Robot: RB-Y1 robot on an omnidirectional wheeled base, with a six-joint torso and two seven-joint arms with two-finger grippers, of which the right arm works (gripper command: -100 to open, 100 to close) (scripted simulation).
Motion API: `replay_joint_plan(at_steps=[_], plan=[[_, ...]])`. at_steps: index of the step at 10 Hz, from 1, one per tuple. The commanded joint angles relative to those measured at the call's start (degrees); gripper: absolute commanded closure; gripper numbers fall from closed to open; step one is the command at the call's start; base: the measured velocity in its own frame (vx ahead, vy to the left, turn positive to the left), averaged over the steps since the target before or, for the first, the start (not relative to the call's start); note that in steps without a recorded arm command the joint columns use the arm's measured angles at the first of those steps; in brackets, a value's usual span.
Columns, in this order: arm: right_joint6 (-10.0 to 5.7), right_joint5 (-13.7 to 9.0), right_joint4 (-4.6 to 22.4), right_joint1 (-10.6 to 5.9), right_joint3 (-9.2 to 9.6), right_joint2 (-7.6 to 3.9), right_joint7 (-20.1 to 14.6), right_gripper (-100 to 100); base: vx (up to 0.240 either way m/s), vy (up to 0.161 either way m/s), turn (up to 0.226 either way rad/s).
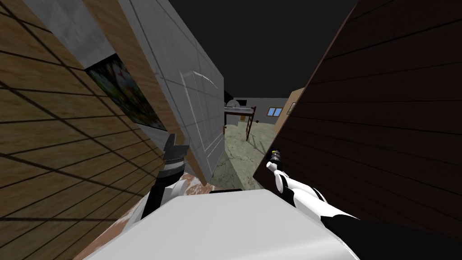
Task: Push the door open
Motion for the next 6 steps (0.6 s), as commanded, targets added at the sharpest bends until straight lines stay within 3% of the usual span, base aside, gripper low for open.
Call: replay_joint_plan(at_steps=[1,3,5,6], plan=[[0.04,-0.74,-0.48,0.19,-1.70,0.01,1.58,100,0.211,-0.009,-0.060],[0.04,-0.74,-0.48,0.19,-1.70,0.01,1.58,100,0.094,-0.017,-0.022],[-0.20,-1.54,0.40,-0.43,-3.60,0.19,3.54,100,0.158,-0.022,-0.044],[-0.05,-1.39,0.08,0.08,-3.23,0.50,3.10,100,0.064,-0.004,-0.028]])
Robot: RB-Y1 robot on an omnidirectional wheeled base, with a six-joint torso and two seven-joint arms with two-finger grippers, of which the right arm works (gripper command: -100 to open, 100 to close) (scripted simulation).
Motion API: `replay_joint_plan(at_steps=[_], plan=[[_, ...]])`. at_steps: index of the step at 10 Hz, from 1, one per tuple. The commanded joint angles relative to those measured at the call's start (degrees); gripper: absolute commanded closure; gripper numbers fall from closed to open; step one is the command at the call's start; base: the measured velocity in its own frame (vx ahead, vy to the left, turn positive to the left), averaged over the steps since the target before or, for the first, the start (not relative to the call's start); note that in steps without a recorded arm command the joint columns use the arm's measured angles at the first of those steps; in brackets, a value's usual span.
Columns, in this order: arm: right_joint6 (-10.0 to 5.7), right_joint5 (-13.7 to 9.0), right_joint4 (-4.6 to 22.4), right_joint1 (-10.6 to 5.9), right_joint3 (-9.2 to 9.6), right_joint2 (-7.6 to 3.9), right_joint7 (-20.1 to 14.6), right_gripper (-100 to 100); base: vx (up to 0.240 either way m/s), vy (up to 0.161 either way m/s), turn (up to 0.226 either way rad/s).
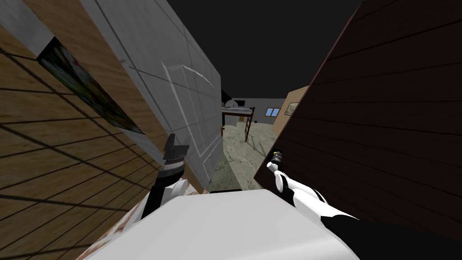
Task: Push the door open
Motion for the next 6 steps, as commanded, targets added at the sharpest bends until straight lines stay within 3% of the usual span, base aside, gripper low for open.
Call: replay_joint_plan(at_steps=[1,6], plan=[[-0.66,-0.60,0.43,-0.68,-1.05,0.36,1.59,100,0.112,-0.060,-0.094],[-2.74,-2.51,1.80,-2.84,-4.36,1.49,6.62,100,0.151,-0.129,-0.057]])
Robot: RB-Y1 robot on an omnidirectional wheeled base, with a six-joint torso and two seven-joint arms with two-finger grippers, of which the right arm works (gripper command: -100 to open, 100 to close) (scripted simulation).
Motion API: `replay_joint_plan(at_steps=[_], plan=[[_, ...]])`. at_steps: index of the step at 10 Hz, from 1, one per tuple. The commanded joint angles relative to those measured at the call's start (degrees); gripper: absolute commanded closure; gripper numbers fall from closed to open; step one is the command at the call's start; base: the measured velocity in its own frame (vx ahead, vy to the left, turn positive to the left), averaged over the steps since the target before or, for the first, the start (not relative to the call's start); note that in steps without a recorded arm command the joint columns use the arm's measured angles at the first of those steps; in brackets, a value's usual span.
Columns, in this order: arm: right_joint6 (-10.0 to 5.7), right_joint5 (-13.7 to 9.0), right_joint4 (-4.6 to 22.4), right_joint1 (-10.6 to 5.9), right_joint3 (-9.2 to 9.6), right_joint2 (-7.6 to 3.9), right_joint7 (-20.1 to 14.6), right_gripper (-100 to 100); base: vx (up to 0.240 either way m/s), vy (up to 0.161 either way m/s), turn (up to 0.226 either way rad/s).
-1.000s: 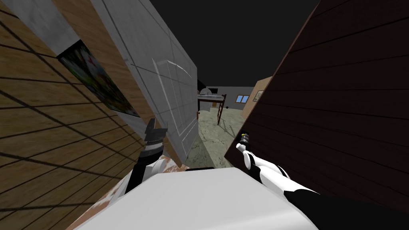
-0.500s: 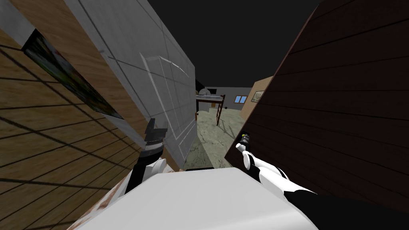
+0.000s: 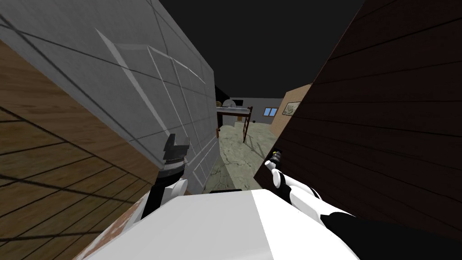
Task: Push the door open
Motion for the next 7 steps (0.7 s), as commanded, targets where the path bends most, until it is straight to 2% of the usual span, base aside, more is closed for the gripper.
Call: replay_joint_plan(at_steps=[1,3,5,6,7], plan=[[-1.03,-0.64,0.44,-0.57,-1.17,0.03,1.66,100,0.175,-0.104,-0.078],[-2.06,-1.59,1.13,-1.65,-2.83,0.60,4.18,100,0.167,-0.095,-0.087],[-2.80,-2.26,1.61,-2.41,-4.00,1.00,5.95,100,0.176,-0.042,-0.075],[-2.09,-2.05,0.78,-1.79,-3.61,1.23,5.40,100,0.079,-0.032,-0.025],[-2.72,-2.76,0.99,-1.75,-4.73,0.87,6.39,100,0.109,-0.061,-0.015]])
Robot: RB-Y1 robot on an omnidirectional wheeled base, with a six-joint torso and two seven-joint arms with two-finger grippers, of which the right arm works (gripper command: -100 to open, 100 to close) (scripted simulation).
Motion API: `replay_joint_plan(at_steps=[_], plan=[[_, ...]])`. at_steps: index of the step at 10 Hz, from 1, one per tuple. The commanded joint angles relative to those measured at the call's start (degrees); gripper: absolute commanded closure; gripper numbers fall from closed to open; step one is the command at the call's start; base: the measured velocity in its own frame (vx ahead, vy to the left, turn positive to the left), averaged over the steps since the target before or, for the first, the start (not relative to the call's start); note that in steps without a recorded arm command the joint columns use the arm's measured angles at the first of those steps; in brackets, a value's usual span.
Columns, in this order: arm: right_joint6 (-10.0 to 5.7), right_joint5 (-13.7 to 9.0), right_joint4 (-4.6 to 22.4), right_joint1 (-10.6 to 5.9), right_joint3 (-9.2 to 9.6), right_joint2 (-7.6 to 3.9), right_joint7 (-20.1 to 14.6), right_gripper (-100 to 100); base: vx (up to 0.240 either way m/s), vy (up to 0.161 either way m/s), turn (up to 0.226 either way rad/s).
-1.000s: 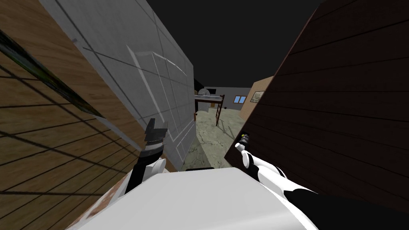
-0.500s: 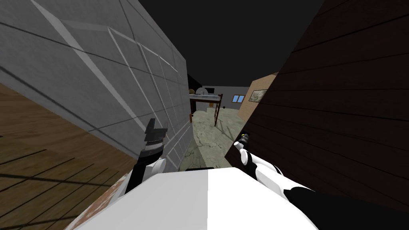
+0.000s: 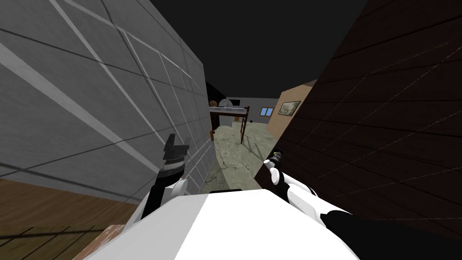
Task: Push the door open
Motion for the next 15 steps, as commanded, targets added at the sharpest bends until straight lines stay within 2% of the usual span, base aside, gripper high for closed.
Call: replay_joint_plan(at_steps=[1,3,4,5,6,9,10,12,13,14,15], plan=[[-0.67,-0.72,0.23,0.09,-1.11,-0.55,0.85,100,0.179,-0.070,-0.017],[-0.67,-0.72,0.23,0.09,-1.11,-0.55,0.85,100,0.096,-0.040,-0.016],[-1.28,-1.49,0.50,0.19,-2.31,-0.90,1.80,100,0.100,-0.074,0.000],[-1.28,-1.49,0.62,0.19,-2.31,-0.90,1.80,100,0.116,-0.067,-0.003],[-1.95,-2.33,0.80,0.31,-3.62,-1.29,2.85,100,0.168,-0.073,-0.022],[-1.95,-2.33,0.80,0.31,-3.62,-1.29,2.85,100,0.071,-0.050,-0.010],[-2.81,-3.43,1.18,0.46,-5.33,-1.79,4.20,100,0.123,-0.071,-0.006],[-3.00,-3.68,1.27,0.50,-5.72,-1.91,4.51,100,0.138,-0.090,-0.010],[-3.51,-4.32,1.49,0.59,-6.72,-2.20,5.30,100,0.139,-0.075,-0.017],[-3.51,-4.32,-1.70,0.59,-6.72,-2.14,5.30,100,0.112,-0.054,-0.032],[-3.51,-4.32,-2.70,0.59,-6.72,-2.20,5.30,100,0.046,-0.012,-0.010]])
